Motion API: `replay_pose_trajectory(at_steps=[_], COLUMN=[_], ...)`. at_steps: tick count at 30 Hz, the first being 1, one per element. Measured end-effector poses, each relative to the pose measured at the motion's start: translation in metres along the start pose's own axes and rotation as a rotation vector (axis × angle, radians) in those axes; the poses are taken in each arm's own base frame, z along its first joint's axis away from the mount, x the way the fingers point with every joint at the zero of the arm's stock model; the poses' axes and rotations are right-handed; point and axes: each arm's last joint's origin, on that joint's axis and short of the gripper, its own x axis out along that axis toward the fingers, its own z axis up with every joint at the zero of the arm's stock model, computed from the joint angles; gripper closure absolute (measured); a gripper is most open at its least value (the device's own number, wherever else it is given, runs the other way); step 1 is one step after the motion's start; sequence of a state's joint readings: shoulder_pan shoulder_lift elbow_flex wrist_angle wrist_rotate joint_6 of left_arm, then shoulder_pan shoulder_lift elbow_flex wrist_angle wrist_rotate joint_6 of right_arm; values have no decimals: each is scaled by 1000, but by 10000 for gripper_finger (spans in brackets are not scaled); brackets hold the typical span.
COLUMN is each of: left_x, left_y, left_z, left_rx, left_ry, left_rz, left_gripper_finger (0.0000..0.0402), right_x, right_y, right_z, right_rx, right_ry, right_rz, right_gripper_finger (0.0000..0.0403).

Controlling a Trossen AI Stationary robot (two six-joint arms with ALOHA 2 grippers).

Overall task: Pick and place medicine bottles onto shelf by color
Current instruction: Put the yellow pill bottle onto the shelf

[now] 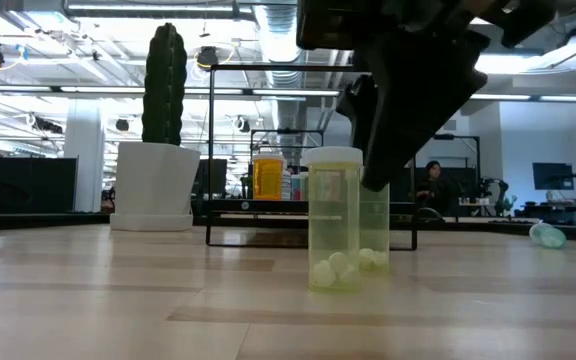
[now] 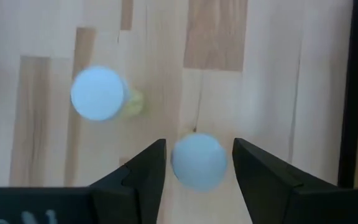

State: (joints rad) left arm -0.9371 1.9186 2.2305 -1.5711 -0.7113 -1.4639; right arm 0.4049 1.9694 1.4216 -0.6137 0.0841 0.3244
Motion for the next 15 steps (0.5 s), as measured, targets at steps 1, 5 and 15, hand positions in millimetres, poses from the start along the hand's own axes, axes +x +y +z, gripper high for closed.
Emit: replay_pose_trajectory(at_steps=[1,5,15], left_x=[0,0,0], left_y=[0,0,0], left_z=[0,0,0], left_rx=[0,0,0], left_ry=[0,0,0], left_rz=[0,0,0], left_gripper_finger=[116,116,116], right_x=[0,0,-11], right_y=[0,0,2], right_z=[0,0,5], right_rx=[0,-1,51], right_ry=[4,3,-3], right_rz=[-1,-1,41], right_gripper_finger=[203,236,286])
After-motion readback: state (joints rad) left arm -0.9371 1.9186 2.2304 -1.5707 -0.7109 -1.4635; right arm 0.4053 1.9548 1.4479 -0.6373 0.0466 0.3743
